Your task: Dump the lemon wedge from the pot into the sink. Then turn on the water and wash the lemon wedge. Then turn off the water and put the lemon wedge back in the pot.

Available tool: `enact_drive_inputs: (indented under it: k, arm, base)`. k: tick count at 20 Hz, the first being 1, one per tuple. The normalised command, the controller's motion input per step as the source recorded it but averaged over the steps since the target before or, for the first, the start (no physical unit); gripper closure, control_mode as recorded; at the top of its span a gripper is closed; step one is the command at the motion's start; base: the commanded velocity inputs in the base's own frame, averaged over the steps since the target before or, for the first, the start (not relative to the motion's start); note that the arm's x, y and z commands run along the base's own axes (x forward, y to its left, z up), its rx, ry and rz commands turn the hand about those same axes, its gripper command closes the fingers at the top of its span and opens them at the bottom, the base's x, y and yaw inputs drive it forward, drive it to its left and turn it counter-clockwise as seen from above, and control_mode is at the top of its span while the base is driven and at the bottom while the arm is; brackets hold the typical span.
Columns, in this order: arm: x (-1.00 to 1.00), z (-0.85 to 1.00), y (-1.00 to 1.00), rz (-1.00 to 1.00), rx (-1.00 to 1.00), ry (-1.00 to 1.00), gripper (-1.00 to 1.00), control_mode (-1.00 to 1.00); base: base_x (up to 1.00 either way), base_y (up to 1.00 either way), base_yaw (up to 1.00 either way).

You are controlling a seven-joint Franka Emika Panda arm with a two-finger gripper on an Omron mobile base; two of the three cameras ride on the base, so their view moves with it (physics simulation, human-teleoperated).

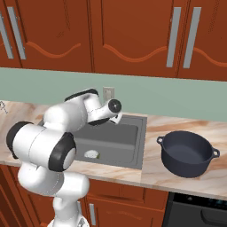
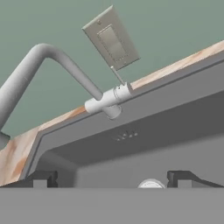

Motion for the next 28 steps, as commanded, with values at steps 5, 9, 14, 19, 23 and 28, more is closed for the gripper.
enact_drive_inputs:
  k: [5, 9, 14, 19, 23, 28]
  arm:
    - [0.37, 0.00, -0.01, 0.00, 0.02, -0.01, -1.00, -1.00]
    - [0.38, 0.07, 0.00, 0.00, 0.00, 0.04, -1.00, -1.00]
    - [0.25, 0.03, 0.00, 0.00, 0.00, 0.04, -1.00, -1.00]
    - [0.15, -0.09, 0.00, 0.05, 0.00, 0.00, -1.00, -1.00]
    - [0.19, 0.00, 0.00, 0.14, 0.03, -0.01, -1.00, -1.00]
    - [0.21, -0.08, 0.00, 0.17, 0.00, 0.00, -1.00, -1.00]
  base:
    - [0.00, 0.00, 0.00]
    - [0.00, 0.00, 0.00]
    - [0.00, 0.00, 0.00]
    - [0.00, 0.00, 0.00]
    - [0.00, 0.00, 0.00]
    - [0.00, 0.00, 0.00]
